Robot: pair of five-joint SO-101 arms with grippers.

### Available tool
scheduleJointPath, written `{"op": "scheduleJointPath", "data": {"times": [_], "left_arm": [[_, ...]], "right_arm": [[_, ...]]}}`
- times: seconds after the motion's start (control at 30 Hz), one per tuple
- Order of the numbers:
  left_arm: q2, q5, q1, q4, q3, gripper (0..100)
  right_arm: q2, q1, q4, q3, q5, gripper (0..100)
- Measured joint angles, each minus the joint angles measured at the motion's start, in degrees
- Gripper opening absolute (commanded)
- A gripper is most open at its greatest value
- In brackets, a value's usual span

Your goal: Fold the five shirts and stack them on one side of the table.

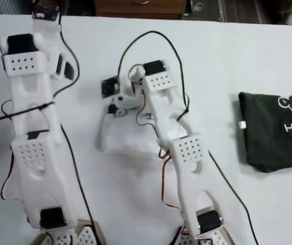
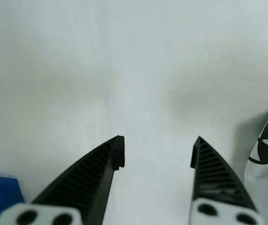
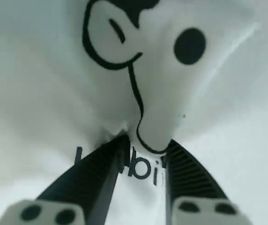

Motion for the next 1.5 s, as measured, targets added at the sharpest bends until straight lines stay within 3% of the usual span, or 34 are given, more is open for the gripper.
{"op": "scheduleJointPath", "data": {"times": [0.17,0.27,0.6,0.83,1.0,1.17,1.27,1.5], "left_arm": [[0.00,0.00,-0.18,0.00,0.00,25],[0.00,0.00,0.00,0.00,0.26,25],[0.00,0.00,0.00,0.00,0.26,25],[0.00,0.00,1.76,0.00,0.26,25],[0.00,0.00,3.52,0.00,0.53,25],[0.00,0.00,5.71,0.00,0.62,25],[0.00,0.00,6.07,0.00,0.62,25],[0.00,0.00,5.98,0.00,0.62,25]], "right_arm": [[0.00,0.79,0.09,-0.09,0.53,2.2],[0.00,2.46,-0.53,-0.09,-3.43,2.2],[0.26,13.80,-0.88,-6.77,-30.68,2.1],[0.26,17.41,1.76,-3.60,-44.66,2.1],[0.00,19.16,1.76,-0.97,-46.07,5.3],[-0.35,19.25,1.85,-0.70,-44.48,25.3],[-0.62,19.25,1.85,-0.70,-41.14,32.4],[-0.62,19.52,1.85,-0.70,-31.65,33.4]]}}
